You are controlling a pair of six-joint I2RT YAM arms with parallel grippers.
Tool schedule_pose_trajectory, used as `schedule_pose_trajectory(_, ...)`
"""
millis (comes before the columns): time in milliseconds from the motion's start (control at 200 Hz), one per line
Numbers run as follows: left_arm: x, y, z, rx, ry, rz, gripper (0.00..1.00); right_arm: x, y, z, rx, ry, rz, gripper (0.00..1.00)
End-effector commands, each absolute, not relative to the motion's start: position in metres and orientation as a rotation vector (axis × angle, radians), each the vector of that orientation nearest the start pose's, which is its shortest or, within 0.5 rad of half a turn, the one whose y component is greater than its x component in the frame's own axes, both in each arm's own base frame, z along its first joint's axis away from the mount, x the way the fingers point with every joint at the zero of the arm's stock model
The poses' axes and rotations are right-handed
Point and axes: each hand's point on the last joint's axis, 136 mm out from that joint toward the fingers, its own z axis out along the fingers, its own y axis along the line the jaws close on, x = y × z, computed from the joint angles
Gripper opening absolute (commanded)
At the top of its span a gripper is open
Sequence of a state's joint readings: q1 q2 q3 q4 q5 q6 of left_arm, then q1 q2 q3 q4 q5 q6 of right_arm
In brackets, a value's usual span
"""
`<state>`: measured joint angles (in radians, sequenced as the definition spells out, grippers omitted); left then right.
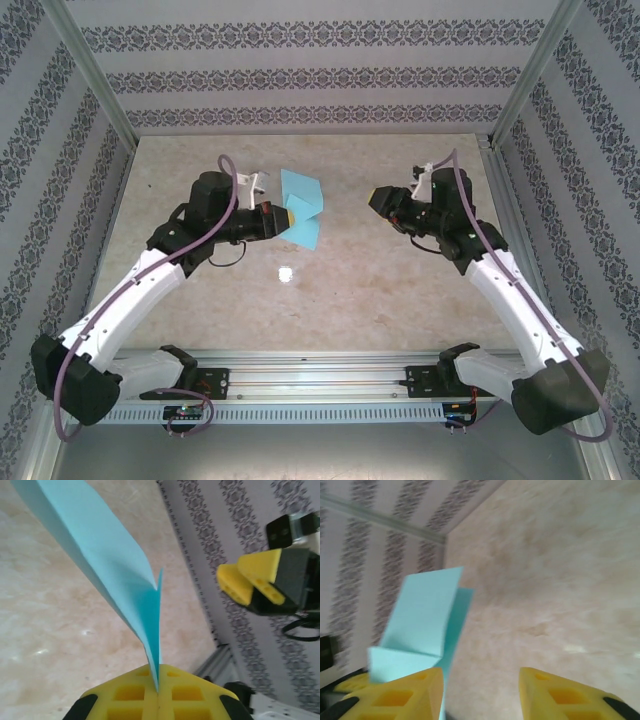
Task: Fold a paper plane with a square sheet of paper (fold left side to right side)
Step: Turn over the paper at the center of the table.
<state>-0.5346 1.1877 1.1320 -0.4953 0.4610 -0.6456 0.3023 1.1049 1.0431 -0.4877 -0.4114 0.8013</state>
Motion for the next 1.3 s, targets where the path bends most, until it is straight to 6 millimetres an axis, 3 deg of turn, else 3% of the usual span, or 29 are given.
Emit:
schedule_pose_trajectory(0,0.261,-0.207,0.214,0.369,2.566,-0.425,0.00,0.273,0.085,0.229,0.307,2.487,0.390,0.48)
schedule_pose_trajectory(120,0.264,-0.198,0.192,0.502,2.645,0.104,0.00,0.258,0.043,0.232,0.362,2.471,0.141,0.51)
schedule_pose_trajectory(270,0.276,-0.203,0.181,0.627,2.606,0.639,0.00,0.246,0.020,0.234,0.419,2.430,0.072,0.53)
schedule_pose_trajectory(395,0.284,-0.224,0.172,0.720,2.532,0.868,0.00,0.238,0.014,0.229,0.449,2.434,0.076,0.54)
schedule_pose_trajectory(545,0.283,-0.256,0.135,0.866,2.479,1.069,0.00,0.233,0.012,0.226,0.458,2.437,0.095,0.54)
schedule_pose_trajectory(644,0.279,-0.276,0.100,0.931,2.488,1.107,0.21,0.232,0.013,0.224,0.459,2.444,0.110,0.54)
schedule_pose_trajectory(744,0.269,-0.295,0.078,0.976,2.547,1.038,0.29,0.231,0.016,0.217,0.455,2.469,0.141,0.56)
schedule_pose_trajectory(814,0.262,-0.307,0.077,0.995,2.594,0.932,0.43,0.232,0.019,0.213,0.455,2.484,0.184,0.57)
schedule_pose_trajectory(934,0.255,-0.324,0.102,0.956,2.668,0.630,0.60,0.239,0.033,0.210,0.426,2.495,0.308,0.57)
schedule_pose_trajectory(1079,0.247,-0.339,0.153,0.875,2.719,0.120,0.72,0.252,0.061,0.204,0.376,2.509,0.503,0.53)
schedule_pose_trajectory(1179,0.251,-0.326,0.180,0.746,2.725,-0.154,0.76,0.264,0.092,0.198,0.353,2.489,0.695,0.48)
schedule_pose_trajectory(1294,0.266,-0.293,0.183,0.506,2.753,-0.480,0.77,0.282,0.139,0.191,0.279,2.468,0.813,0.47)
